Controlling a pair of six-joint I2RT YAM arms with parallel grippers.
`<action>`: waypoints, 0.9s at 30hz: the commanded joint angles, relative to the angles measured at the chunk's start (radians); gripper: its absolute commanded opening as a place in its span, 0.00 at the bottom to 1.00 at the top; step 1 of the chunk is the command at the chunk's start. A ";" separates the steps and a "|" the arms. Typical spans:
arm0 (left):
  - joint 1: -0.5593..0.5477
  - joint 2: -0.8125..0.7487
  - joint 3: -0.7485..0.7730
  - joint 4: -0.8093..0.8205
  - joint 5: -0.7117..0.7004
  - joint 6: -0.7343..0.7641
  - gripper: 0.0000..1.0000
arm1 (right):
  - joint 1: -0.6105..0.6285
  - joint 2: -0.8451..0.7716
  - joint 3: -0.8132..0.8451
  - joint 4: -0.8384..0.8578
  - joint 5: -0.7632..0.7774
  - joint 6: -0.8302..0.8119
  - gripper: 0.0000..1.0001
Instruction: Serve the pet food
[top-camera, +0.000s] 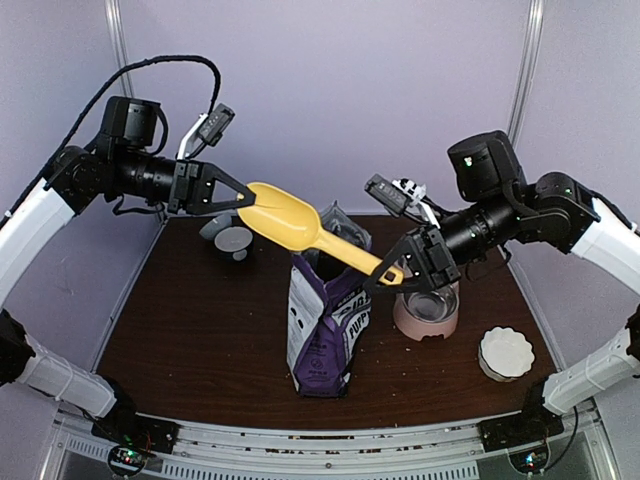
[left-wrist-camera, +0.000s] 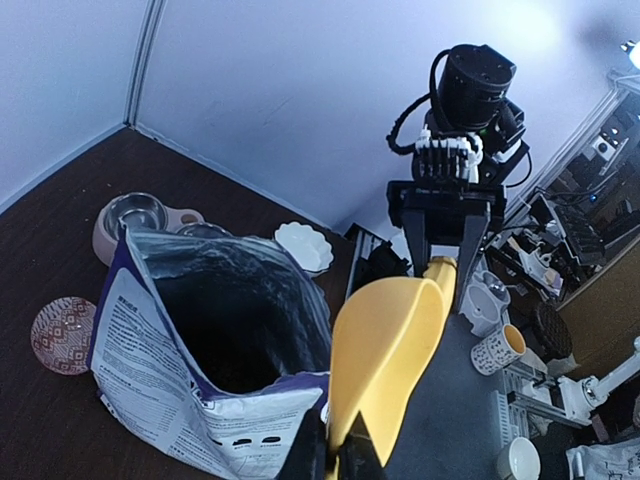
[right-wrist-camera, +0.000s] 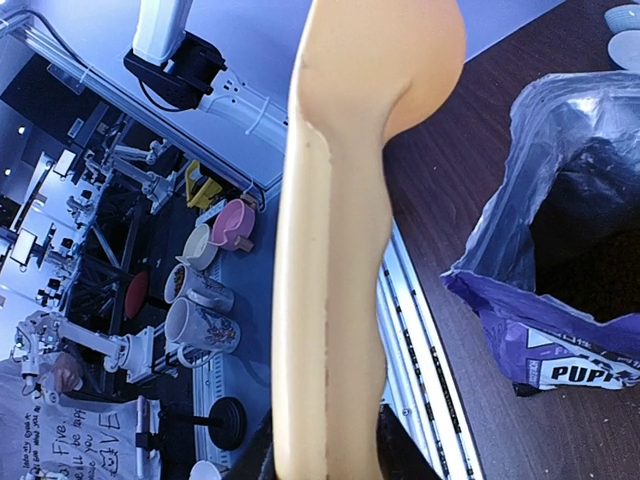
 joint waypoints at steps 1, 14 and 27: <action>-0.003 -0.037 -0.059 0.085 0.014 -0.022 0.00 | -0.001 -0.043 -0.041 0.181 0.070 0.070 0.38; -0.004 -0.161 -0.320 0.533 -0.170 -0.329 0.00 | 0.001 -0.237 -0.473 0.821 0.417 0.440 1.00; -0.004 -0.138 -0.313 0.528 -0.140 -0.342 0.00 | 0.014 -0.223 -0.505 0.976 0.493 0.493 0.91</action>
